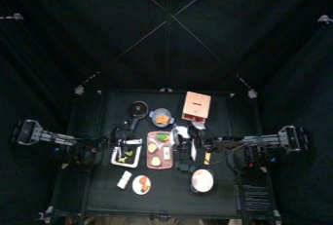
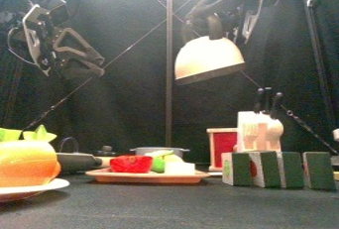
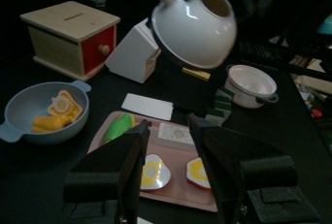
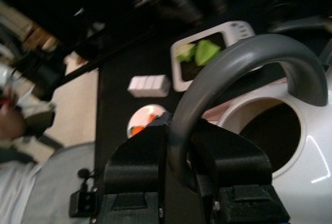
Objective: Place kettle below plate
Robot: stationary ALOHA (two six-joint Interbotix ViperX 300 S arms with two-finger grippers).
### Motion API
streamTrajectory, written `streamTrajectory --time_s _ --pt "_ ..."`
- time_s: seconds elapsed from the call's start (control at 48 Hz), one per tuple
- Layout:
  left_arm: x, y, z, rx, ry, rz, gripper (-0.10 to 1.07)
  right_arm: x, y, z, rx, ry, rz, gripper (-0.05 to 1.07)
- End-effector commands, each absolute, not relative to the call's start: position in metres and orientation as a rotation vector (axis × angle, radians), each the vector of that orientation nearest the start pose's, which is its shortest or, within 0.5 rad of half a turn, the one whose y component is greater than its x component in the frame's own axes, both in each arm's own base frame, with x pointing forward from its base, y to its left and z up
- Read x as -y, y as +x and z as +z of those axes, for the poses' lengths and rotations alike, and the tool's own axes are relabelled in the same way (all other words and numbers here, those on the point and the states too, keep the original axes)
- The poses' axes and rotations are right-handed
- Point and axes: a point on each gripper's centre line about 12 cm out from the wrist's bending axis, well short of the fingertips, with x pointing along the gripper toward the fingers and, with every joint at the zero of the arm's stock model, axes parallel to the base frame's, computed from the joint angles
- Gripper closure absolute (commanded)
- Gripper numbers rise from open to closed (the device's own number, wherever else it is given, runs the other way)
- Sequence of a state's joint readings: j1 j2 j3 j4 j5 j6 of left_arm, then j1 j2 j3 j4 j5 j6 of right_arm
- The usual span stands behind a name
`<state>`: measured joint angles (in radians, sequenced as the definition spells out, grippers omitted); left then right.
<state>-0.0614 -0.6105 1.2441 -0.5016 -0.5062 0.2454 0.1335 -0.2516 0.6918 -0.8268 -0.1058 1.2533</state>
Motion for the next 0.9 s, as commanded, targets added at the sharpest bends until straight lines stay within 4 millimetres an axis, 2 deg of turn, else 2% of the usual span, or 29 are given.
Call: streamTrajectory --time_s 0.0,0.188,0.292,0.375,0.458,0.604,0.688,0.875 --pt "-0.013 0.231 0.216 -0.140 -0.180 0.183 0.19 -0.076 0.369 0.266 -0.402 0.403 0.186 0.47" --pt "-0.011 0.225 0.217 -0.149 -0.189 0.166 0.19 -0.118 0.394 0.227 -0.509 0.318 0.266 0.47" --pt "-0.010 0.225 0.215 -0.159 -0.189 0.162 0.19 -0.149 0.409 0.218 -0.526 0.260 0.334 0.47" --pt "-0.010 0.225 0.215 -0.162 -0.190 0.161 0.19 -0.164 0.416 0.215 -0.534 0.277 0.352 0.47" --pt "-0.010 0.225 0.215 -0.162 -0.190 0.161 0.19 -0.167 0.420 0.210 -0.558 0.312 0.316 0.47" --pt "-0.010 0.224 0.214 -0.168 -0.190 0.161 0.19 -0.178 0.419 0.182 -0.647 0.345 0.268 0.46" --pt "-0.010 0.224 0.214 -0.168 -0.191 0.161 0.19 -0.179 0.421 0.177 -0.659 0.339 0.258 0.46" --pt "-0.010 0.224 0.214 -0.168 -0.190 0.161 0.19 -0.180 0.426 0.182 -0.645 0.341 0.258 0.45"
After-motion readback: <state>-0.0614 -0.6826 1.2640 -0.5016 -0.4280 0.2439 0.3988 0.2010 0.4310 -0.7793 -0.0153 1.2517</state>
